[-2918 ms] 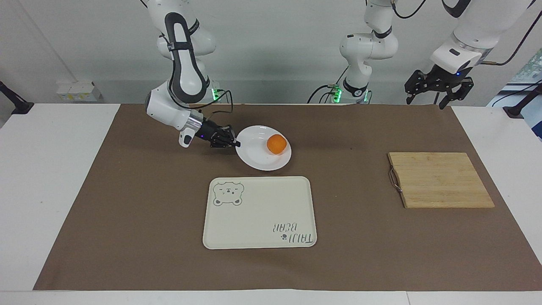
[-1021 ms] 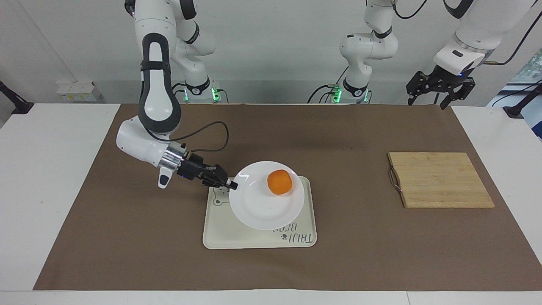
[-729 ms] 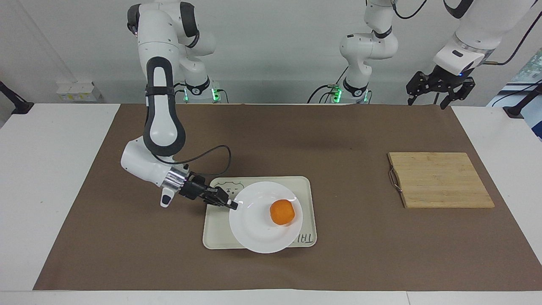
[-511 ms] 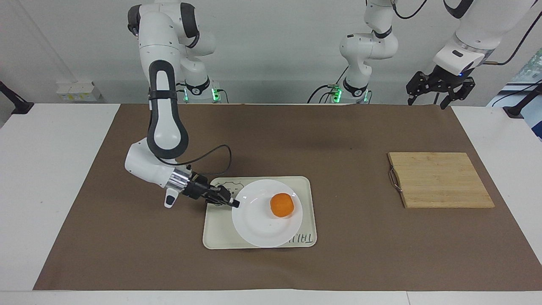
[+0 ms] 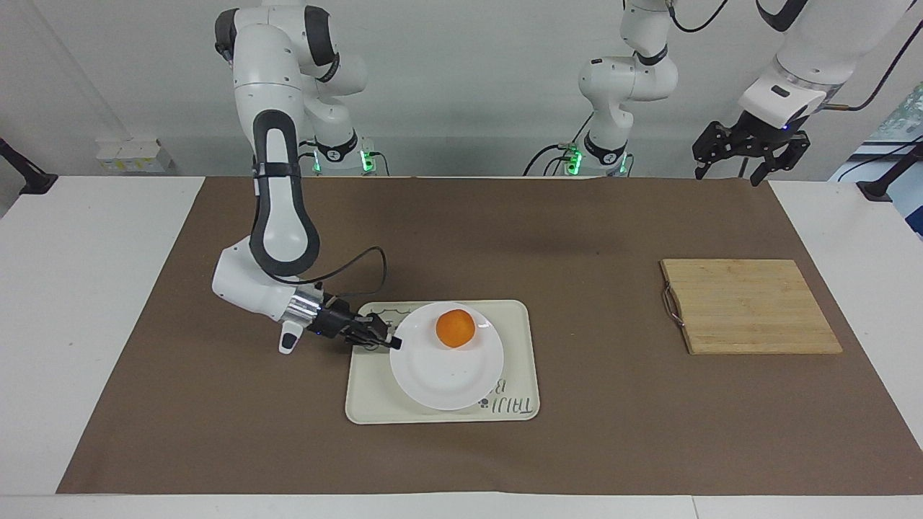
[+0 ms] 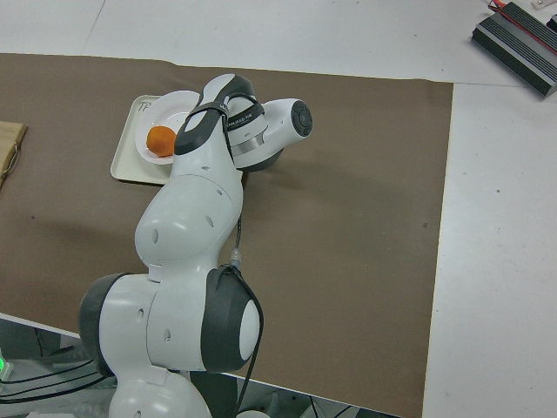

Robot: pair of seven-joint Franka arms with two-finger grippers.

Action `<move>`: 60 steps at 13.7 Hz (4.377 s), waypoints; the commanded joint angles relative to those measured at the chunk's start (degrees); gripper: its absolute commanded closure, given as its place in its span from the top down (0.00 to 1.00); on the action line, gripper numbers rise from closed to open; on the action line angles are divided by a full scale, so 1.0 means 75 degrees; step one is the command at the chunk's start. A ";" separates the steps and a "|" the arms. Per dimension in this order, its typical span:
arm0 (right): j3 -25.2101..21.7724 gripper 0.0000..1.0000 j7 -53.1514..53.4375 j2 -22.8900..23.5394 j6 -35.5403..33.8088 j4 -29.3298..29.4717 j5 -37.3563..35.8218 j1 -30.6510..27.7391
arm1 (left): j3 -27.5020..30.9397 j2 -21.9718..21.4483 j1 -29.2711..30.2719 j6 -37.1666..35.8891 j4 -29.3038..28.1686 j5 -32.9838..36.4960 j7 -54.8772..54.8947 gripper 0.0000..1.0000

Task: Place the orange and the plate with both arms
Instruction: 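Lower the plate onto the tray with the right gripper, then open the right gripper and withdraw it from the plate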

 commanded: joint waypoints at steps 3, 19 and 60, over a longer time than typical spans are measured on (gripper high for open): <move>0.0033 0.00 -0.0182 -0.0055 -0.0027 -0.0136 -0.0170 0.0022 | 0.0010 0.0014 0.0018 -0.0095 0.0111 0.0024 -0.0076 1.00; 0.0021 1.00 -0.0604 -0.0125 0.0230 0.0062 -0.1140 -0.0060 | 0.0010 0.0003 0.0018 -0.0095 0.0111 0.0024 -0.0076 1.00; -0.0225 1.00 0.4002 -0.4448 -0.5126 0.1683 -0.9546 -0.0740 | 0.0010 0.0003 0.0018 -0.0095 0.0111 0.0024 -0.0076 1.00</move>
